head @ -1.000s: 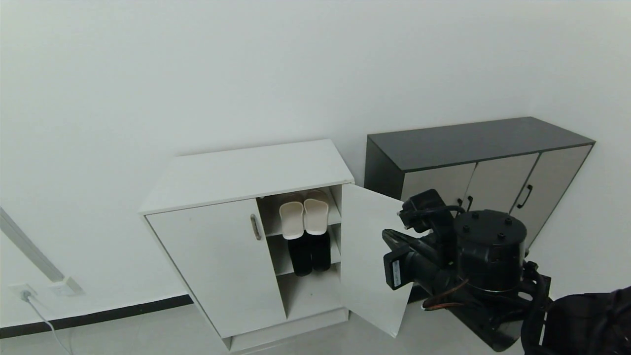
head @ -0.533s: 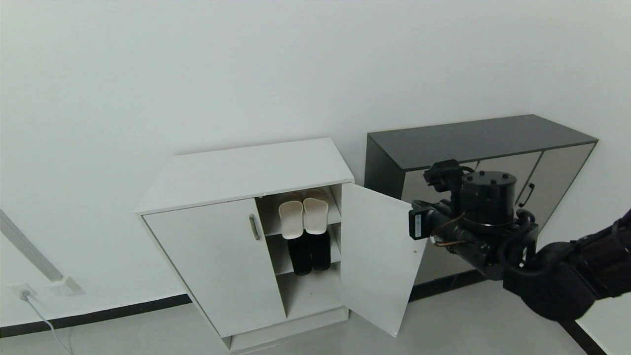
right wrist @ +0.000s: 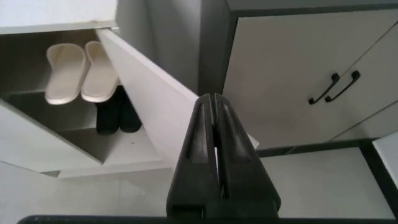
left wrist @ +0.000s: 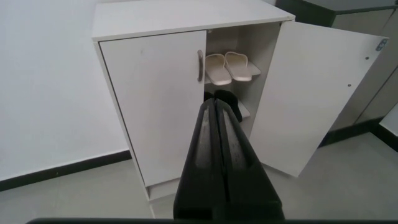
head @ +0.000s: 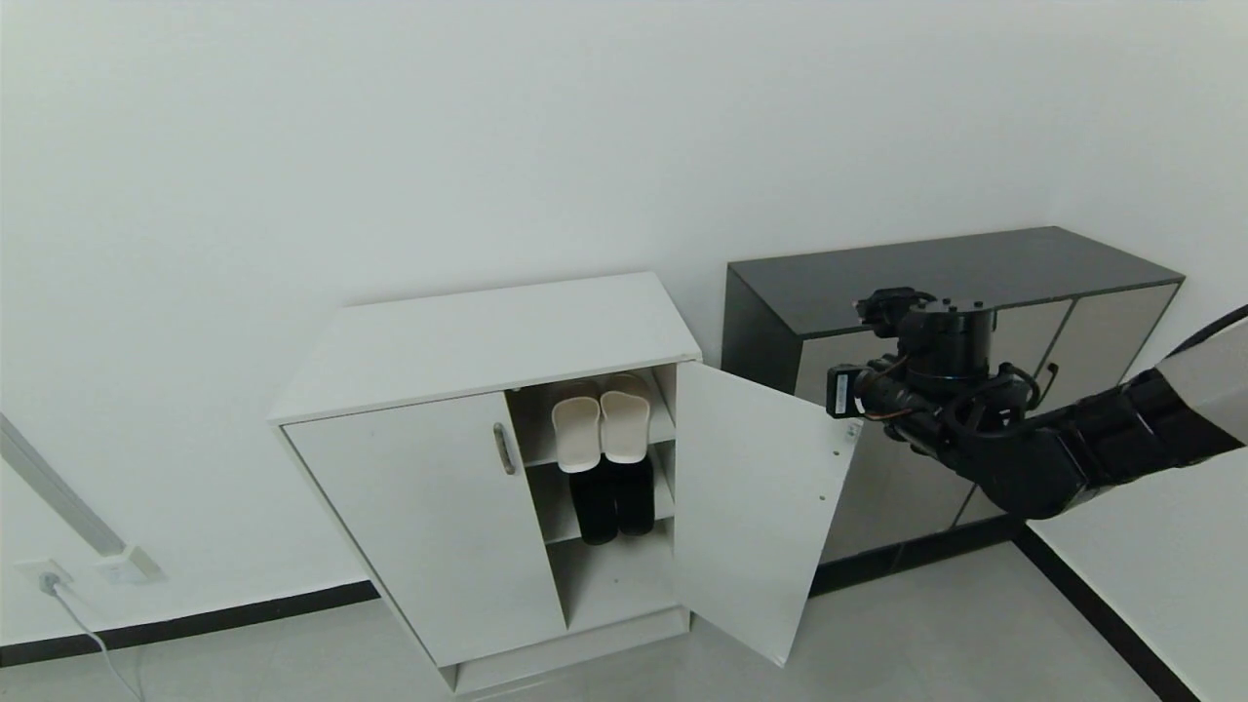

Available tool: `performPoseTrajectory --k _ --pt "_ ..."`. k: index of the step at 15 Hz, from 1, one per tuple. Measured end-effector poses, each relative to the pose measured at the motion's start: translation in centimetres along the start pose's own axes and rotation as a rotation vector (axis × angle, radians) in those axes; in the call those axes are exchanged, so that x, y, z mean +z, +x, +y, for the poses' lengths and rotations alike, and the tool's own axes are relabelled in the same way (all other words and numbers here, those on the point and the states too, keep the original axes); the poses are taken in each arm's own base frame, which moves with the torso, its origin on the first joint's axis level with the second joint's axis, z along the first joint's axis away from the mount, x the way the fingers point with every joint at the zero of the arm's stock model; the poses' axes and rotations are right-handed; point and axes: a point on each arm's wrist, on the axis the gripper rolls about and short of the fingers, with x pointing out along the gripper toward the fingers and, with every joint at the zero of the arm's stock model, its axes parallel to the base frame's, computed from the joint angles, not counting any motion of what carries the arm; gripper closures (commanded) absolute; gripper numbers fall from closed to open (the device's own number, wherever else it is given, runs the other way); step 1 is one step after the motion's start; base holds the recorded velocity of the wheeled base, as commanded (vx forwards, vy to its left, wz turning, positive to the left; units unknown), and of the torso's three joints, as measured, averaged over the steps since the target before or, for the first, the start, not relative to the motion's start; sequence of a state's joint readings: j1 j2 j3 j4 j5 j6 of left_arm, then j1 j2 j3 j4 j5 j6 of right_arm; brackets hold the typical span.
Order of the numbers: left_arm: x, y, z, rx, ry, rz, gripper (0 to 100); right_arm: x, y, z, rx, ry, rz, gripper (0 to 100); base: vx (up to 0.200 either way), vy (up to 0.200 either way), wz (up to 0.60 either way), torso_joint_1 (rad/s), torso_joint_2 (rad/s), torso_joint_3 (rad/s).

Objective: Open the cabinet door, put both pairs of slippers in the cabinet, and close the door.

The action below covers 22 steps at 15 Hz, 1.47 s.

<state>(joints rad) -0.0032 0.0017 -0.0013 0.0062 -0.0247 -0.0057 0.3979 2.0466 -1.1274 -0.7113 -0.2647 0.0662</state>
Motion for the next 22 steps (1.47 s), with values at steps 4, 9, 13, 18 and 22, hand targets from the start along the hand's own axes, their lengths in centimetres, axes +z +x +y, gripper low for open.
performPoseTrajectory --k 4,9,13,18,22 --pt "0.0 0.0 0.0 0.0 0.0 0.0 100 -1.0 2.8 -0.8 0.007 0.028 0.049 100 0.0 0.0 0.0 0.0 0.0 0.0" --pt "0.0 0.0 0.0 0.0 -0.001 0.0 100 -2.6 5.7 -2.0 -0.025 0.036 0.069 100 0.0 0.0 0.0 0.0 0.0 0.0" --pt "0.0 0.0 0.0 0.0 -0.001 -0.001 100 -3.7 6.6 -2.5 -0.027 0.036 0.09 100 0.0 0.0 0.0 0.0 0.0 0.0" --pt "0.0 0.0 0.0 0.0 -0.002 -0.001 100 -4.3 6.8 -2.5 -0.028 0.034 0.106 100 0.0 0.0 0.0 0.0 0.0 0.0" --pt "0.0 0.0 0.0 0.0 -0.002 0.0 100 -5.1 6.5 -2.2 -0.021 0.027 0.132 100 0.0 0.0 0.0 0.0 0.0 0.0"
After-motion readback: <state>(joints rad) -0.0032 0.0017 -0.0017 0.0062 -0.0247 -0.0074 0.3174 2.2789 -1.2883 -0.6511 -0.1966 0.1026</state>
